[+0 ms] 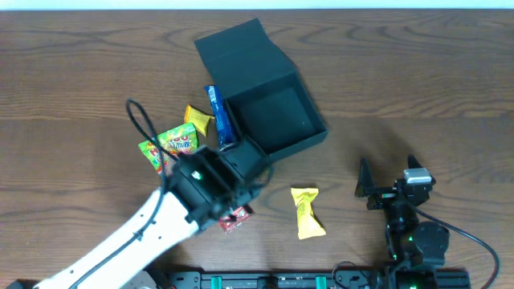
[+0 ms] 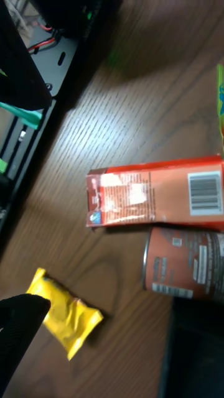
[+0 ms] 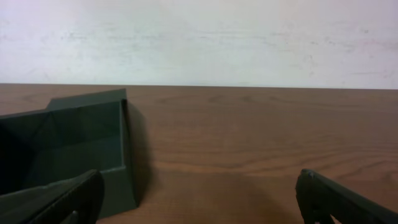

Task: Pack container
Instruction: 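Move the left gripper down onto the red-orange snack carton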

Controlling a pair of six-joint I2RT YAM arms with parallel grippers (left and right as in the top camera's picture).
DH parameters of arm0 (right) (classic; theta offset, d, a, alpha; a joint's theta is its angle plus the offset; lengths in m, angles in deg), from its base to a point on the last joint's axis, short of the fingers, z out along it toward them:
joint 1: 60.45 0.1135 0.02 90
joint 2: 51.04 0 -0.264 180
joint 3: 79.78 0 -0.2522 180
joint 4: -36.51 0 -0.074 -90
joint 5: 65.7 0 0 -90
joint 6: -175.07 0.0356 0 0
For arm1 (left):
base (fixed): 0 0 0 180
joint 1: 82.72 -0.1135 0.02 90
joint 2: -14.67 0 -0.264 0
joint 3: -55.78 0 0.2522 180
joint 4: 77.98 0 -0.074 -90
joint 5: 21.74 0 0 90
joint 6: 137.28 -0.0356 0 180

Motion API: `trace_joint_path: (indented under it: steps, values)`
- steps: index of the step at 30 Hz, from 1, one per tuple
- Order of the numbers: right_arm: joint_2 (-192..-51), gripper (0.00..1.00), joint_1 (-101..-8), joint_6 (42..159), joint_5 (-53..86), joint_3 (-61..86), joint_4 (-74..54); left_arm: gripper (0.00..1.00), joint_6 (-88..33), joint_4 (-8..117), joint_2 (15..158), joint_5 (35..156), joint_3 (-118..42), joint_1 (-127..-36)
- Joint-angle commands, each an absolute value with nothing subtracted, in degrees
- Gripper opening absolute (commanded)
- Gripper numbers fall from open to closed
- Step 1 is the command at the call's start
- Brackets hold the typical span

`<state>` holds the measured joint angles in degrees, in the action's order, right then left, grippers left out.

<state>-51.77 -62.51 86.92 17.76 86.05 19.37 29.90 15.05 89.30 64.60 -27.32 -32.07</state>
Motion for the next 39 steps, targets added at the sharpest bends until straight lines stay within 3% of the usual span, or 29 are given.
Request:
trace_joint_path:
  steps: [1, 7, 17, 21, 27, 33, 39]
  values:
    - [-51.7, 0.99, -63.4, 86.3, 17.9, 86.1, 19.1, 0.95, 39.0, 15.1, 89.1, 55.9, -25.4, -27.4]
    - [-51.7, 0.99, -63.4, 86.3, 17.9, 86.1, 19.1, 0.95, 39.5, 16.8, 89.1, 50.0, -23.0, -23.0]
    - [-51.7, 0.99, -63.4, 86.3, 17.9, 86.1, 19.1, 0.95, 52.6, 23.5, 88.1, 55.4, -14.2, -23.1]
    - [-51.7, 0.99, -63.4, 86.3, 17.9, 86.1, 19.1, 0.95, 48.4, 33.4, 86.3, 55.3, -10.5, -23.6]
    - [-51.7, 0.99, -63.4, 86.3, 17.9, 86.1, 19.1, 0.95, 44.0, 33.4, 86.1, 55.2, -6.8, -27.4]
    - [-51.7, 0.99, -63.4, 86.3, 17.9, 86.1, 19.1, 0.95, 38.8, 43.7, 86.1, 55.5, -1.0, -28.7]
    - [-51.7, 0.99, -63.4, 86.3, 17.9, 86.1, 19.1, 0.96, 38.4, 46.1, 86.2, 54.4, 3.0, -32.4]
